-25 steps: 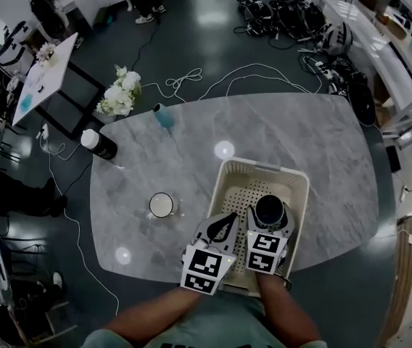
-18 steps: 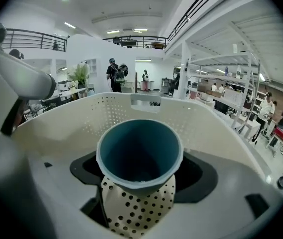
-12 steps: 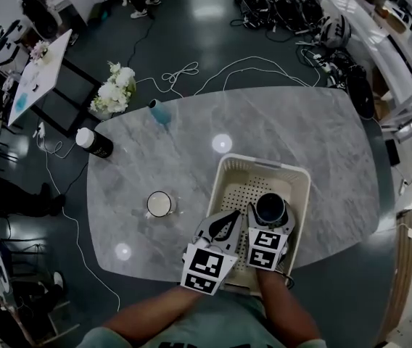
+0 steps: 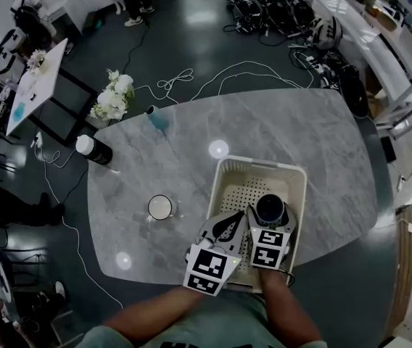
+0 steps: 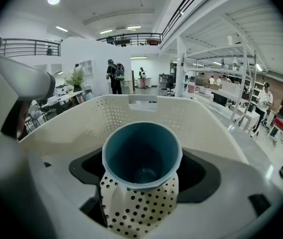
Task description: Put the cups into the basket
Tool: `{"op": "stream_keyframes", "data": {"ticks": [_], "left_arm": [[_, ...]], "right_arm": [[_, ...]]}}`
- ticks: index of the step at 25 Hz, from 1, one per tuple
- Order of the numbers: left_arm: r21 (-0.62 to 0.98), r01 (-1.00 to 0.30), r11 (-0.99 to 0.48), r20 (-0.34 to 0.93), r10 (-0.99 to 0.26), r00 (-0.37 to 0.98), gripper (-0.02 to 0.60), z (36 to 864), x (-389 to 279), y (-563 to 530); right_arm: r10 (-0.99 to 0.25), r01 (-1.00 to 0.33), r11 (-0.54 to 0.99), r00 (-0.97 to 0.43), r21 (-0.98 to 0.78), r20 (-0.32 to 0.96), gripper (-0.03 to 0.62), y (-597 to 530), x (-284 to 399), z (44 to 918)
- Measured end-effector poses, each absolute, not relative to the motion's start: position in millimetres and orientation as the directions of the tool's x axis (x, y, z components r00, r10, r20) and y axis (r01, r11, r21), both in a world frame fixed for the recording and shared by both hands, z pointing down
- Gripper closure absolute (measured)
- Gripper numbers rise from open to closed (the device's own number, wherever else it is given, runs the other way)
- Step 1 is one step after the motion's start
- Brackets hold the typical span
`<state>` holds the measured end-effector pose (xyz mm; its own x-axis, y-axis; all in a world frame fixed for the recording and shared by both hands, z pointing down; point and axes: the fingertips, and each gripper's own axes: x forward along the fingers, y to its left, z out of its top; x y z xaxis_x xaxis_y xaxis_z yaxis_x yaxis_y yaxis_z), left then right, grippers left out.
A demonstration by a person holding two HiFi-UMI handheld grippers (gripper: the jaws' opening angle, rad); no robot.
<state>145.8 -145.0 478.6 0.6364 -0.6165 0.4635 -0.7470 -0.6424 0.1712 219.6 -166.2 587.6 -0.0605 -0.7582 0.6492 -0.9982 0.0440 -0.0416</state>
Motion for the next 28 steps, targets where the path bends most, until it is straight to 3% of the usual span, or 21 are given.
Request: {"op": "stream_keyframes", "data": {"ticks": [28], "left_arm": [[0.146,-0.683,-0.716,0.394,-0.591,0.704,0.574,442,120,-115]], "right_arm": [[-0.816,-0.997,-0.067,0.027,-0.049,0.577,0.207,-96,207,526]]}}
